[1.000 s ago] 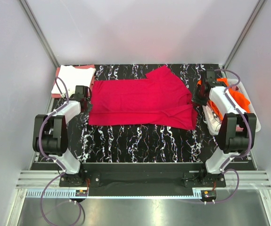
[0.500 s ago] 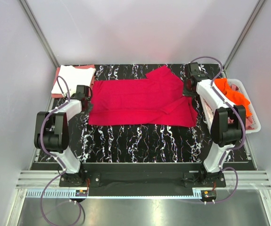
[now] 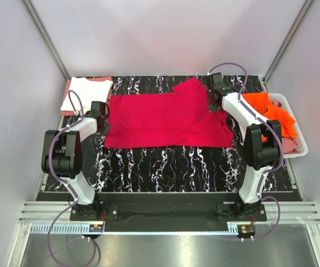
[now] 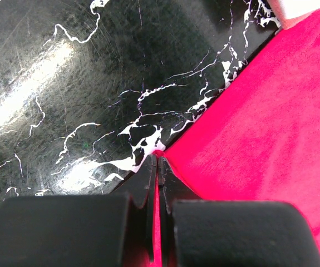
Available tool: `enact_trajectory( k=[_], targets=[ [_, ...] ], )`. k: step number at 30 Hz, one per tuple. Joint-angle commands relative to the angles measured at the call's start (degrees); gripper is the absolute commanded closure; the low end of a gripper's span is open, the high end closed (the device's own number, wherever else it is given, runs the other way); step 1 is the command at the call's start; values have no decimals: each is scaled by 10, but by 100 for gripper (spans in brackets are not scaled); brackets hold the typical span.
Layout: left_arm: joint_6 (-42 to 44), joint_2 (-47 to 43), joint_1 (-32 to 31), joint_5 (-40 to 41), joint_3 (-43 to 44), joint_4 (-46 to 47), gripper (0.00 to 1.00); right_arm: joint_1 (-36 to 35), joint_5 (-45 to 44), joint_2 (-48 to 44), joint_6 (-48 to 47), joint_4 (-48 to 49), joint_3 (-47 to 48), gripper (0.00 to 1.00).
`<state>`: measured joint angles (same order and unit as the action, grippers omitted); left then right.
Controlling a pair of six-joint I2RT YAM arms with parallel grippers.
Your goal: Fold and stack the t-shirts
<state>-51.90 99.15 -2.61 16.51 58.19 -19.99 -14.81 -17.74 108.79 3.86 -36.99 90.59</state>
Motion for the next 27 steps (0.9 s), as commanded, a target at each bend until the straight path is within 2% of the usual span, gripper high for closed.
enact_trajectory(
  k=[1,11,17,21,24,25,26,27],
  targets=[
    [8,2,0,15,26,16,100,-14,-34,5,-35,29,30,100],
    [9,6,0,18,31,14,100,-26,-83,36,-53,33,58,100],
    [11,10,-1,13,50,3,100,-26,-78,63,-42,32,53,99],
    [19,9,-2,13,75,-11,100,-27,-72,70,-10,15,83,96],
    [17,7,-2,22,88,-34,85,-26,-98,79,13,-17,108,87],
    [15,6,-1,25,90,-42,74,-25,-109,92,21,-32,120,82],
    [12,4,-1,27,95,-61,68,-25,-120,99,29,-46,142,73],
    [16,3,-1,26,106,-70,64,-26,-120,102,45,-73,151,69]
  ],
)
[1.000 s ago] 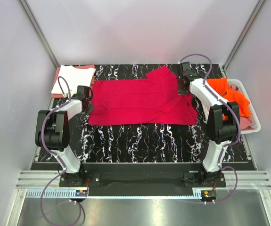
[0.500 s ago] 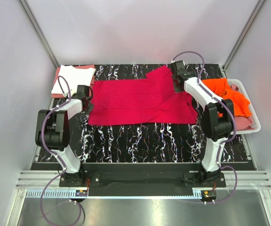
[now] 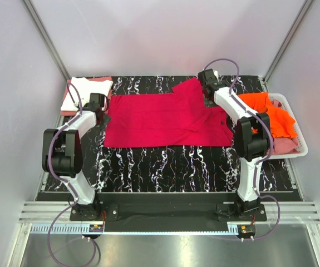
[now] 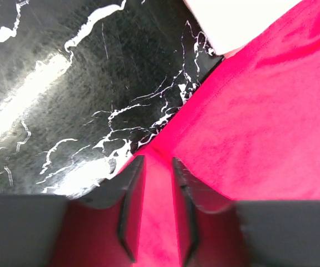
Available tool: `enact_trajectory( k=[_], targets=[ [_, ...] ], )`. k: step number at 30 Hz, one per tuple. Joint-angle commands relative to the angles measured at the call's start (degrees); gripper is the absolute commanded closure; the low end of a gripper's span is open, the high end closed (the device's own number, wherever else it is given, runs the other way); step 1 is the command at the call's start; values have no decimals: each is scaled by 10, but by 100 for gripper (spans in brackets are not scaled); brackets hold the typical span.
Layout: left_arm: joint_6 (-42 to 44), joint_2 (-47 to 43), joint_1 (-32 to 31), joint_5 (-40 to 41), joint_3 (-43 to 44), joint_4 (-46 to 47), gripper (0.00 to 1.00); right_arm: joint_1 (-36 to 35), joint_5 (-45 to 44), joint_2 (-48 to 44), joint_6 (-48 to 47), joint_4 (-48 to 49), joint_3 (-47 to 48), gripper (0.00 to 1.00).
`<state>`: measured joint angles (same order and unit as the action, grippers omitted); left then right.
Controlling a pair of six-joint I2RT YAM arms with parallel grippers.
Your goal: Fold and stack the t-shirts
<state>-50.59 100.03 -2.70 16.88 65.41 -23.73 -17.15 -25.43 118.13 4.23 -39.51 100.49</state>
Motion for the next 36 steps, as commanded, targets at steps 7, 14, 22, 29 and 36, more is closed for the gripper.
enact_trajectory(
  k=[7,14,22,29,36],
  targets=[
    [63,-90,-5,0,41,-50,56,-3,130,-44,203,-105,24,59],
    [134,-168,-65,-137,-96,38,55,-3,228,-99,415,-25,-111,58],
    [59,-120,-64,-172,-177,106,55,-3,220,-114,543,43,-189,56],
    [51,-100,-64,-107,-172,79,56,-3,217,-116,594,66,-233,55],
    [44,-104,-64,-62,-189,67,56,-3,221,-109,612,93,-241,53]
  ],
)
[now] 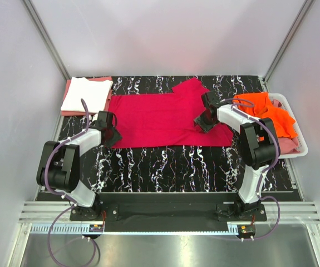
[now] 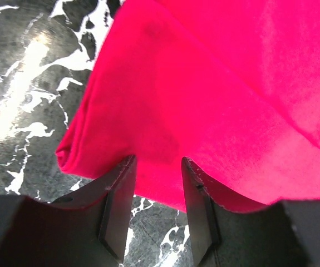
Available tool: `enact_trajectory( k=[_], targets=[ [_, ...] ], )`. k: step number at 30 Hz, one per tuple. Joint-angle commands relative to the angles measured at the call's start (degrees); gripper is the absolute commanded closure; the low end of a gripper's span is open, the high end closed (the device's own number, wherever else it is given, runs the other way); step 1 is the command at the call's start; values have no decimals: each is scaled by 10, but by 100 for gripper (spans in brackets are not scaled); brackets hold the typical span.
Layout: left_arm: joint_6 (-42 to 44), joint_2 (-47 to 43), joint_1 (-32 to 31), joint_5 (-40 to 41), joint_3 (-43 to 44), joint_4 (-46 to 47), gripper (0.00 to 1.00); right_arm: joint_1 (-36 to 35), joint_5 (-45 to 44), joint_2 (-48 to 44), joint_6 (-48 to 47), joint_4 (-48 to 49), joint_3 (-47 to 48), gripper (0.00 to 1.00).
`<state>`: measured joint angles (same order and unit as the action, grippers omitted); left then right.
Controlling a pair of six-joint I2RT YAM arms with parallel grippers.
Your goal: Fold and stack the t-shirts
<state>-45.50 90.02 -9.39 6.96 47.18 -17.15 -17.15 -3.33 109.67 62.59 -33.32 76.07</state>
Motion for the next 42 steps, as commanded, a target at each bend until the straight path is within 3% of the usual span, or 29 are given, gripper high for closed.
enact_trajectory(
  k=[1,8,14,21,24,25,30,34,37,38,42],
  targets=[
    [-8,0,2,34,-6,0,56,-3,1,-22,32,32,1,53],
    [-9,-4,2,43,1,-15,56,-3,7,-20,50,57,-14,62],
    [-11,-10,2,48,3,-19,56,-3,15,-24,69,59,-22,63],
    [-14,-9,2,56,5,-24,56,-3,32,-24,90,60,-40,73],
    [-16,-9,2,60,5,-26,56,-3,23,-32,85,66,-46,88],
    [-18,-9,2,61,5,-27,56,-4,19,-32,78,67,-40,100],
    [-19,-3,2,63,9,-35,56,-4,31,7,-42,83,61,100],
    [-19,-3,2,61,9,-36,56,-3,97,68,-161,83,123,100],
    [-18,-4,2,60,8,-37,56,-4,114,74,-207,82,117,83],
    [-17,-5,2,60,9,-37,56,-4,107,70,-234,82,110,70],
    [-19,-4,2,68,8,-39,56,-3,70,1,-274,70,74,61]
  ],
)
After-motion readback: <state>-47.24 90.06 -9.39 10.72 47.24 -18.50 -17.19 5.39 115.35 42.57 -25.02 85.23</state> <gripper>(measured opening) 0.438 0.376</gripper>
